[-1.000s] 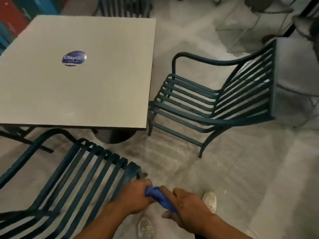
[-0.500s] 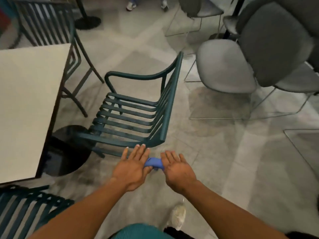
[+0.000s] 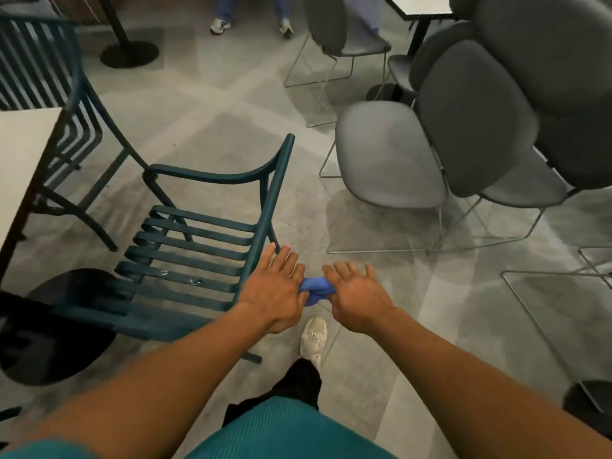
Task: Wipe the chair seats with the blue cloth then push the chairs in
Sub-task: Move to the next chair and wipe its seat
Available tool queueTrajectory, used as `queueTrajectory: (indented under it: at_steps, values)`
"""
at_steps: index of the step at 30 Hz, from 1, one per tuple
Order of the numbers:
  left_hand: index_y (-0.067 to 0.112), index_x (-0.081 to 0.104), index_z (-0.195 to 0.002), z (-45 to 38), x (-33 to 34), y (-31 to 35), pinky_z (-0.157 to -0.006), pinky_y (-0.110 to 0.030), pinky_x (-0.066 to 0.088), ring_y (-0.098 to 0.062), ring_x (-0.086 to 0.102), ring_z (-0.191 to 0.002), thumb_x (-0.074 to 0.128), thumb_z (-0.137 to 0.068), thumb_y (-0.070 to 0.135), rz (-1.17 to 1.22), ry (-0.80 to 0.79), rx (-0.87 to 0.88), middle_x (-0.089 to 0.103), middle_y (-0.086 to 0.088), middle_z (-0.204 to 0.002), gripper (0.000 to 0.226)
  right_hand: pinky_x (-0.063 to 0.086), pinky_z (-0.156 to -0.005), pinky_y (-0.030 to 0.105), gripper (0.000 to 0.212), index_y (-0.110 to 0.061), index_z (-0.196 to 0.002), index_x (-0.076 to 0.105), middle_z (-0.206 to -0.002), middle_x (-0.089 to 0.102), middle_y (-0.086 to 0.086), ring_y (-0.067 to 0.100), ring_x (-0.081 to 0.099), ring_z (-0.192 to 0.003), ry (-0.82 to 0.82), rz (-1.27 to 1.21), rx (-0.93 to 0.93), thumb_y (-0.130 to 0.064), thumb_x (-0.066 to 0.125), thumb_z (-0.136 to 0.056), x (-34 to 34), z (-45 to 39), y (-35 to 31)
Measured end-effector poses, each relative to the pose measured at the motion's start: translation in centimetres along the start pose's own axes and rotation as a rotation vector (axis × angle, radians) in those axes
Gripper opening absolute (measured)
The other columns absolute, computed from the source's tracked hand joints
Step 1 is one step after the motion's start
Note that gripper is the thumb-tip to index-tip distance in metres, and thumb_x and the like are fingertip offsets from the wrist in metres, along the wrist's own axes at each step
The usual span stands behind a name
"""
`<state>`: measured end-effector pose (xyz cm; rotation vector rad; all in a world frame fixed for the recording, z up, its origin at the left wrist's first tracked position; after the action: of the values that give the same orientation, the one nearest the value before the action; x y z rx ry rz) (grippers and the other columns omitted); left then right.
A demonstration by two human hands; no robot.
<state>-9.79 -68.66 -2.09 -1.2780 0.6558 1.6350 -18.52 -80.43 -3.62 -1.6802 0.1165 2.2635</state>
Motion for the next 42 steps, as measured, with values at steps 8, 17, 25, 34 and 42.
queueTrajectory:
  at_steps: [8,17,25,34,42]
  values:
    - [0.013,0.011,-0.154,-15.3,-0.8,-2.9,-0.117,-0.049,-0.011,-0.03,-0.006,-0.149,0.012,-0.099,0.049,0.02,-0.2,-0.058,0.006,-0.013,-0.162,0.066,0.015,-0.112,0.054,0.058,-0.022,-0.144,0.027,-0.147,0.036,0.004,0.027,0.028,-0.138,-0.13,0.102,-0.015,-0.027,0.049,-0.091,-3.6,-13.3,8.7]
    - [0.009,0.012,-0.153,-27.2,-4.7,-7.5,-0.114,-0.053,-0.018,-0.033,-0.009,-0.148,0.01,-0.099,0.05,-0.004,-0.274,-0.114,0.004,-0.016,-0.161,0.068,0.016,-0.113,0.057,0.054,-0.02,-0.141,0.031,-0.146,0.039,0.006,0.031,0.027,-0.139,-0.245,0.159,-0.052,-0.025,0.051,-0.09,-9.2,-25.4,14.3]
    - [0.007,0.022,-0.152,-33.4,-7.5,-11.1,-0.112,-0.058,-0.018,-0.034,-0.012,-0.147,0.015,-0.099,0.049,-0.015,-0.247,-0.198,0.005,-0.018,-0.161,0.067,0.016,-0.113,0.056,0.055,-0.022,-0.143,0.032,-0.145,0.04,0.003,0.028,0.028,-0.138,-0.264,0.173,-0.141,-0.026,0.05,-0.091,-12.2,-33.8,16.9]
    - [0.013,0.025,-0.151,-42.2,-8.5,-18.4,-0.115,-0.055,-0.012,-0.03,-0.009,-0.148,0.025,-0.099,0.047,0.307,-0.309,-0.402,0.007,-0.012,-0.162,0.063,0.03,-0.104,0.048,0.048,-0.021,-0.136,0.039,-0.136,0.048,0.003,0.026,0.04,-0.126,-0.256,0.219,-0.301,-0.024,0.048,-0.089,-15.0,-46.7,18.6]
    - [0.013,0.036,-0.146,-45.3,-5.1,-27.7,-0.115,-0.057,0.0,-0.032,0.01,-0.147,0.031,-0.097,0.048,0.618,-0.304,-0.72,0.03,-0.011,-0.155,0.06,0.035,-0.094,0.038,0.044,-0.013,-0.128,0.046,-0.129,0.049,0.008,0.028,0.044,-0.121,-0.375,0.316,-0.616,-0.02,0.052,-0.084,-16.1,-60.1,13.2]
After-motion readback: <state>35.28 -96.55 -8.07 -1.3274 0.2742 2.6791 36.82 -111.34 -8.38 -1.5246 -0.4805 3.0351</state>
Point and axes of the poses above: each hand's wrist, its own z-axis away from the middle knuckle, its own x-axis out of the palm, y = z × x, the point moved 4 cm from there along -z, towards the middle knuckle
